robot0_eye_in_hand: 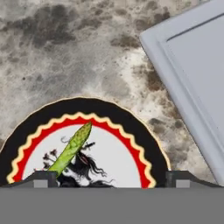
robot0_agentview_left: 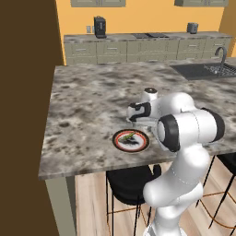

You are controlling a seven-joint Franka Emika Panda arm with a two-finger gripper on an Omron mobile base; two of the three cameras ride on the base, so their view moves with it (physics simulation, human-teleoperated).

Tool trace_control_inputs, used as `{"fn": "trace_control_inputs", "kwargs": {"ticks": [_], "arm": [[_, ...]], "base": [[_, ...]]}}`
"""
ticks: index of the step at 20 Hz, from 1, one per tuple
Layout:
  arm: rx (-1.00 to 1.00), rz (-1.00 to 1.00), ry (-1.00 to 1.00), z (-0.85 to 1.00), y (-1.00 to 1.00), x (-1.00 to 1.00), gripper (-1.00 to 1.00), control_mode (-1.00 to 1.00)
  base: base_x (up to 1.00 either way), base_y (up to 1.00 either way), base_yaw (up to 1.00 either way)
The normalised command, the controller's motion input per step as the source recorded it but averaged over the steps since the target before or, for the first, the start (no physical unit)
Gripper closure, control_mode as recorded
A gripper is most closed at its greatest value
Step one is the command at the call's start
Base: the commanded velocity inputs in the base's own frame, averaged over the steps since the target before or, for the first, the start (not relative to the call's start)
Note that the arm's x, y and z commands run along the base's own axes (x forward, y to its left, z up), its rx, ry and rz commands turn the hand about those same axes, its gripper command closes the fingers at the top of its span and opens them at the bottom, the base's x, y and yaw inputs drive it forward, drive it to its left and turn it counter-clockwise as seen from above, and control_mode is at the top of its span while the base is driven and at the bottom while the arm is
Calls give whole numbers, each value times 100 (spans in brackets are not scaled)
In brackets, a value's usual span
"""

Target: Create a steak meal by picking up the steak and asparagus from the tray and placing them on the plate. Leave the skewers on the tray.

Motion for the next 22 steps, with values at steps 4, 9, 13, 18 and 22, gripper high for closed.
{"fn": "trace_control_inputs", "kwargs": {"ticks": [4,9,13,18,22], "arm": [[0,-19,0,23,-98,0,-100,-100],[0,-13,1,7,-98,0,-100,-100],[0,-5,0,0,-99,0,-100,-100],[0,-2,2,0,-99,0,-100,-100],[0,-1,2,0,-99,-1,-100,-100]], "base": [[0,0,0],[0,0,0],[0,0,0],[0,0,0],[0,0,0]]}}
